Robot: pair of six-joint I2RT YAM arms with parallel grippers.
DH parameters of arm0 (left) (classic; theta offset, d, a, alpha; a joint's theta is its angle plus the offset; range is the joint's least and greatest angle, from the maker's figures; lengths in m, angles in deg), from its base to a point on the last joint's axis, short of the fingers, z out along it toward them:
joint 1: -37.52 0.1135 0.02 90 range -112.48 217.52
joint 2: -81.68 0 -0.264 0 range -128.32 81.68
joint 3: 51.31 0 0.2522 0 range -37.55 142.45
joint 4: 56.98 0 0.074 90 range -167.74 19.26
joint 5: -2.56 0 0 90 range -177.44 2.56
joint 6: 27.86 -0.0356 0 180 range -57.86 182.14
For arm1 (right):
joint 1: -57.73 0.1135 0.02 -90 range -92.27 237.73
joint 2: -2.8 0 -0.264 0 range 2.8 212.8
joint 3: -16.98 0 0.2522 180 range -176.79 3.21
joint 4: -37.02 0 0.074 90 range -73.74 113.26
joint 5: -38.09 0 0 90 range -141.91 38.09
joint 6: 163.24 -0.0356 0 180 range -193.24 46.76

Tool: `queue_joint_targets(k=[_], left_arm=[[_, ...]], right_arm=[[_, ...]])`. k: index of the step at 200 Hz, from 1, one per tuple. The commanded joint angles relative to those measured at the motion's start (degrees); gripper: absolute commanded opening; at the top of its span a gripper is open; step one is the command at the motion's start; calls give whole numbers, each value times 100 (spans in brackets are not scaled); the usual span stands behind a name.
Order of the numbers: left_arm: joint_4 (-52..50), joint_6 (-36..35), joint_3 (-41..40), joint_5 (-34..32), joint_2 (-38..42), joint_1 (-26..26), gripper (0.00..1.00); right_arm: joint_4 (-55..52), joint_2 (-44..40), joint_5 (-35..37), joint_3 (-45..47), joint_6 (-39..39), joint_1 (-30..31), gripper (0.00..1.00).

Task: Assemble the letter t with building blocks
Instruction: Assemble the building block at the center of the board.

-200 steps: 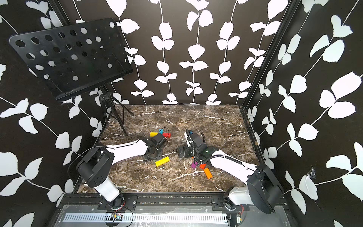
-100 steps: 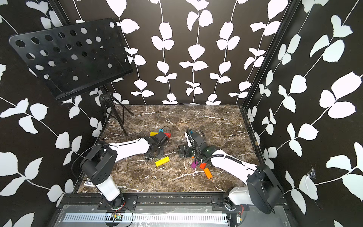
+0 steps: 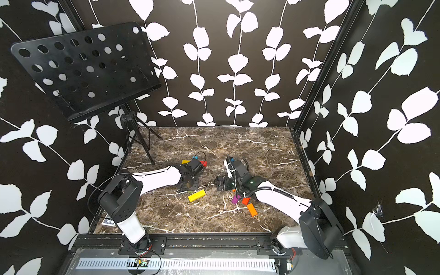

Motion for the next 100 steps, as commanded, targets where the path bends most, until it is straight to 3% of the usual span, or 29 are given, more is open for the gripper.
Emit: queue_joint_targets(k=[1, 100], left_arm=[[-179, -103, 109, -5, -31, 181, 15], [-99, -173, 187, 91, -137, 239, 15]], right_arm=[[186, 42, -29, 57, -5, -21, 99], [213, 92, -51, 74, -32, -28, 99]])
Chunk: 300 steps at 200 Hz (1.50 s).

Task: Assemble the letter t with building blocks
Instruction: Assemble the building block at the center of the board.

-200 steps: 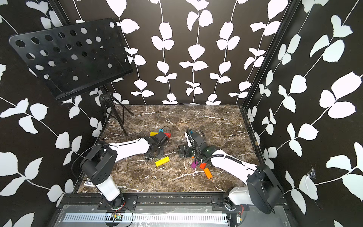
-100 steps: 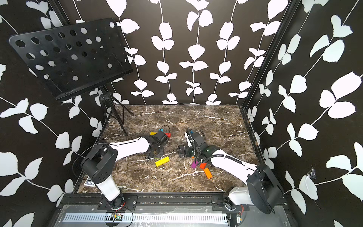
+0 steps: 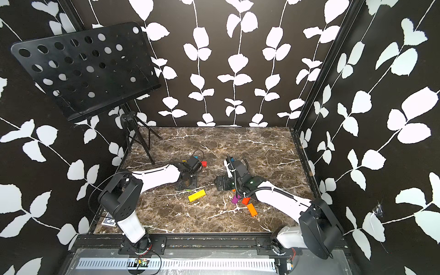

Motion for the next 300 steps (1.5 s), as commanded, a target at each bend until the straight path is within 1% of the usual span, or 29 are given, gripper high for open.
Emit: queue_joint_targets(k=[1, 93, 119, 169, 208, 214, 227, 247, 281, 288, 300], left_arm=[[-76, -72, 102, 26, -65, 29, 15], [-173, -77, 274, -16, -204, 29, 19], [-173, -75, 270, -52, -202, 31, 22], [-224, -114, 358, -61, -240, 49, 24], [-229, -82, 332, -44, -245, 64, 33], [-234, -77, 319, -38, -240, 60, 35], [-222, -51, 298, -50, -224, 64, 43], [-186, -42, 270, -54, -208, 69, 47], [-153, -23, 252, 15, -214, 71, 47], [-143, -20, 246, 17, -205, 73, 46], [-143, -25, 244, 34, -185, 72, 40]], right_arm=[[206, 78, -38, 75, -29, -28, 99], [245, 79, -76, 94, -29, -24, 99], [248, 103, -89, 94, -20, -28, 99], [309, 88, -113, 122, -52, -24, 99], [320, 81, -132, 144, -64, -25, 99], [324, 82, -129, 147, -65, -29, 99], [338, 79, -130, 154, -64, -30, 99], [350, 99, -157, 155, -72, -33, 99], [351, 79, -155, 155, -82, -29, 99], [351, 71, -155, 155, -81, -30, 99], [351, 74, -162, 153, -83, -32, 99]])
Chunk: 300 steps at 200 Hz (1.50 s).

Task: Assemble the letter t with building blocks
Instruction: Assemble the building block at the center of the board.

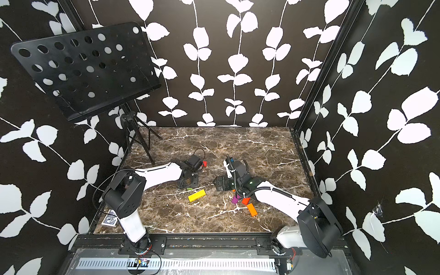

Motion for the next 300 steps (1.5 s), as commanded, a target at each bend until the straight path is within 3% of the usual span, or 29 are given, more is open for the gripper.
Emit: queue_joint_targets(k=[1, 66, 300], left_arm=[[-42, 15, -23, 26, 58, 26, 39], [-18, 11, -15, 44, 79, 24, 31], [-62, -66, 36, 75, 249, 41, 34]], right_arm=[[189, 13, -29, 91, -23, -27, 99], [224, 32, -59, 84, -27, -35, 99], [338, 81, -151, 145, -73, -28, 99]])
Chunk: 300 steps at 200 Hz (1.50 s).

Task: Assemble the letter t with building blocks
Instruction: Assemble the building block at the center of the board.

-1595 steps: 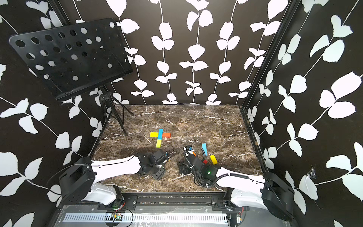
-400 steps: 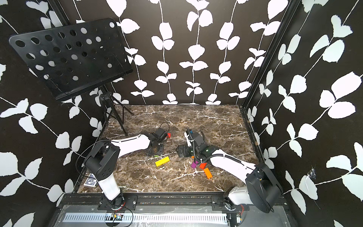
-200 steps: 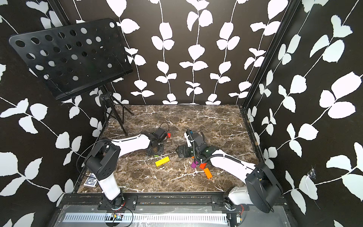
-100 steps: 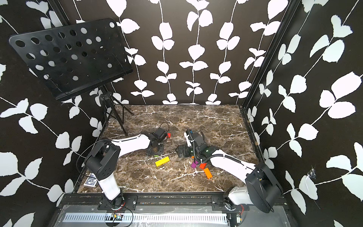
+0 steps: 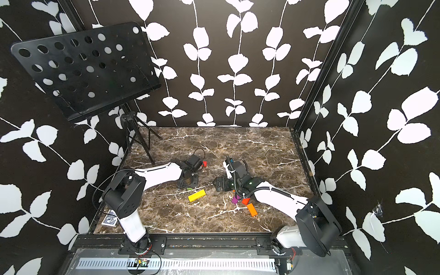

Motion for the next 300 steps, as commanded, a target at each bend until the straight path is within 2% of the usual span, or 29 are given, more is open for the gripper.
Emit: queue_joint_targets(k=[1, 17, 45, 97, 169, 300], left_arm=[[-63, -40, 31, 44, 236, 39, 34], [-47, -37, 19, -6, 254, 42, 45], [-86, -59, 64, -16, 207, 34, 47], [-60, -40, 50, 40, 261, 43, 42], [-134, -40, -44, 104, 452, 29, 42], [-130, -66, -25, 75, 237, 21, 39]], right_arm=[[166, 13, -48, 57, -46, -25, 99], [166, -4, -47, 58, -48, -31, 99], [166, -5, -46, 75, -50, -26, 99], [177, -15, -41, 81, -53, -25, 99], [210, 8, -101, 77, -71, -32, 99], [236, 5, -114, 94, -95, -28, 99]])
